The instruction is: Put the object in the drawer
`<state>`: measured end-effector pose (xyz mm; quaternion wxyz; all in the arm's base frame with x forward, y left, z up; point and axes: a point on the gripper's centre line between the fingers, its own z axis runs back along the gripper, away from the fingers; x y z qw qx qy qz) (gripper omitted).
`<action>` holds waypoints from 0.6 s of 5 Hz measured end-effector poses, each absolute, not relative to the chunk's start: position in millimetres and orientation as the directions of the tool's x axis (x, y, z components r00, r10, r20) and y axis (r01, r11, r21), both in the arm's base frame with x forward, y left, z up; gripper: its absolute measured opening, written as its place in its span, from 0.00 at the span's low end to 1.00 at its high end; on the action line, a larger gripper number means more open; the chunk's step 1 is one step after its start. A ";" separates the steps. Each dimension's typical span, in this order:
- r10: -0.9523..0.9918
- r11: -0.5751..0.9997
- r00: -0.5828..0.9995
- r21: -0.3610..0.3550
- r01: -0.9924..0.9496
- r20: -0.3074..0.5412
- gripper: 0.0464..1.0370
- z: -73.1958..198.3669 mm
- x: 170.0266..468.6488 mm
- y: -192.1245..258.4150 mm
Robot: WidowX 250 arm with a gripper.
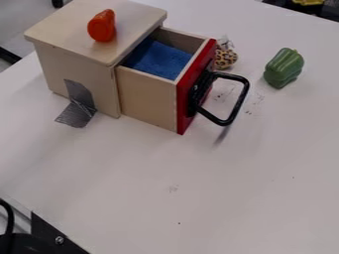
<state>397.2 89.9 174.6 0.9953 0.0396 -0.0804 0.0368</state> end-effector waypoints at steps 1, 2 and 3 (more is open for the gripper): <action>0.065 0.994 0.987 0.082 -0.078 0.148 0.96 163.0 428.3 88.9; 0.061 0.993 0.993 0.090 -0.070 0.105 0.96 145.0 448.4 75.5; 0.092 0.992 0.995 0.082 -0.094 0.024 0.96 108.7 459.0 69.6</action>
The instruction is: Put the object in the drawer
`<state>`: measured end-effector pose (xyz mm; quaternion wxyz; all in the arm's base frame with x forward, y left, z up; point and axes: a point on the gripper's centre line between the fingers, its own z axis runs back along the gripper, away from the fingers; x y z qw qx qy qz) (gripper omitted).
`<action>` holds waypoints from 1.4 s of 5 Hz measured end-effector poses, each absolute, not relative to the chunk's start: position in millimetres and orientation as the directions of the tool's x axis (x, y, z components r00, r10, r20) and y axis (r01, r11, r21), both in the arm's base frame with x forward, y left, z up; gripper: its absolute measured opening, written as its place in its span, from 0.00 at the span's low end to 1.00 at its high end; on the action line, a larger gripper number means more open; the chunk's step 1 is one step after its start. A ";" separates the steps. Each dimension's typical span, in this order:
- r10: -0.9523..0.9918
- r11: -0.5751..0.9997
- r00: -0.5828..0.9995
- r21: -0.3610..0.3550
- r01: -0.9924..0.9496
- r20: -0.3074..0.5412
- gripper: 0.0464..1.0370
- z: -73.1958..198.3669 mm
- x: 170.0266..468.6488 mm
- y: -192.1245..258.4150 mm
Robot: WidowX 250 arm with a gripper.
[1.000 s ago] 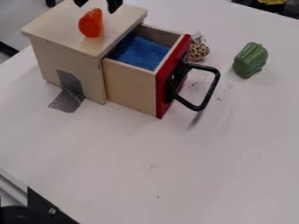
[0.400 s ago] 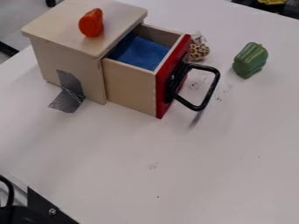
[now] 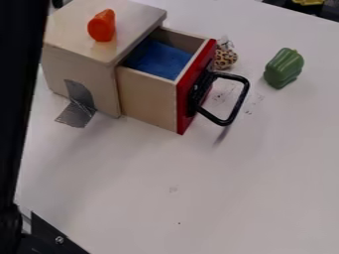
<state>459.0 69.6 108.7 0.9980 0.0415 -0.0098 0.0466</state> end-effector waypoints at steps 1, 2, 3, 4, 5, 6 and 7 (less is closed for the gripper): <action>0.106 0.990 0.994 0.095 -0.103 -0.027 0.96 85.4 465.3 60.9; 0.106 0.988 0.991 0.117 -0.096 -0.079 0.96 61.0 464.7 49.6; 0.131 0.985 0.981 0.127 -0.113 -0.140 0.96 28.0 459.2 49.3; 0.137 0.984 0.978 0.131 -0.116 -0.156 0.96 18.8 458.1 48.0; 0.128 0.983 0.980 0.148 -0.105 -0.153 0.96 13.6 460.3 46.6; 0.138 0.982 0.978 0.148 -0.114 -0.159 0.96 9.5 463.0 49.5; 0.136 0.988 0.979 0.097 -0.122 -0.152 0.92 2.1 462.2 44.4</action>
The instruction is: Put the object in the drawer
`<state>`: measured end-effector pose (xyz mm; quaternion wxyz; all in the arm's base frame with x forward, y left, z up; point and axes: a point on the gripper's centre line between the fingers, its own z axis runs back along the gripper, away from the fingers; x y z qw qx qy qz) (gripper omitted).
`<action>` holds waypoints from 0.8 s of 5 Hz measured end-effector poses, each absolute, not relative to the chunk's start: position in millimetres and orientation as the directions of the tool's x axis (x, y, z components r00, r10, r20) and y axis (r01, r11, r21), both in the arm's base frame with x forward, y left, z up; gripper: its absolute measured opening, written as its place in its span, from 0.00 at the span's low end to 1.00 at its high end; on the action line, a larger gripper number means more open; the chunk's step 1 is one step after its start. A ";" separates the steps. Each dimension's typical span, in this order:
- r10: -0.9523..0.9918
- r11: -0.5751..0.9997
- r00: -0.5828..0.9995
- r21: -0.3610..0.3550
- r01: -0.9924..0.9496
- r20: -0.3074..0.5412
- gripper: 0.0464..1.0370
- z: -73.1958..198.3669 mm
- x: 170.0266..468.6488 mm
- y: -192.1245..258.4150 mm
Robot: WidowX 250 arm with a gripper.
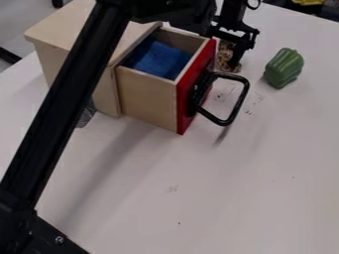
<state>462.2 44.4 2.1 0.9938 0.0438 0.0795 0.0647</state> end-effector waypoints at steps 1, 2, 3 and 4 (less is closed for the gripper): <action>0.128 0.987 0.982 0.117 -0.112 -0.140 0.68 2.6 459.1 45.5; 0.127 0.982 0.982 0.156 -0.105 -0.139 0.39 9.5 454.6 47.0; 0.141 0.974 0.980 0.196 -0.112 -0.143 0.26 20.5 453.7 52.3; 0.150 0.970 0.987 0.202 -0.135 -0.060 0.21 70.4 456.5 54.1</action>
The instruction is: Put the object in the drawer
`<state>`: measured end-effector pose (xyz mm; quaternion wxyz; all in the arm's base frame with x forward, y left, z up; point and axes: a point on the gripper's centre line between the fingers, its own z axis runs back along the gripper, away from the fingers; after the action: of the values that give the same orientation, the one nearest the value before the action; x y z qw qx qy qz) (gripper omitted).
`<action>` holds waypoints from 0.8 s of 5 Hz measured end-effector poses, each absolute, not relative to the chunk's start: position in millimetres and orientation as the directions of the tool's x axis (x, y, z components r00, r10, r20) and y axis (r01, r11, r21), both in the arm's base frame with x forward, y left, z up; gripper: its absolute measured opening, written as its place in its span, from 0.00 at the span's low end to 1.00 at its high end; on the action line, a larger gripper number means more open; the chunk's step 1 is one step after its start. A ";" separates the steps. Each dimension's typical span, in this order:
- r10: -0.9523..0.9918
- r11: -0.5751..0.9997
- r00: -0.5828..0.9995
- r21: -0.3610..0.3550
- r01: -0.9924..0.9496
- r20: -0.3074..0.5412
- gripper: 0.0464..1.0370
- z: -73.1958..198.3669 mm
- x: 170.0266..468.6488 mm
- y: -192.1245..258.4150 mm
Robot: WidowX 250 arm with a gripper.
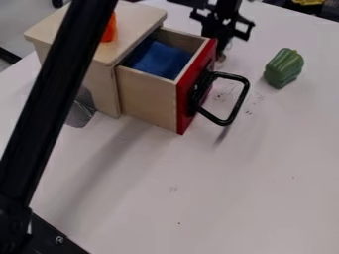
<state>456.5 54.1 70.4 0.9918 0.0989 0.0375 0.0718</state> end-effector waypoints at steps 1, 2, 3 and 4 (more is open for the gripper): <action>0.144 0.973 0.989 0.180 -0.146 0.023 0.19 119.5 443.7 52.0; 0.124 0.979 0.991 0.157 -0.131 0.051 0.19 142.4 414.7 50.9; 0.135 0.980 0.988 0.138 -0.144 0.068 0.19 156.5 384.9 60.4; 0.143 0.977 0.989 0.154 -0.148 0.040 0.19 150.9 353.7 71.2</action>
<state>353.7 71.2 150.9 0.9941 0.0786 -0.0141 0.0732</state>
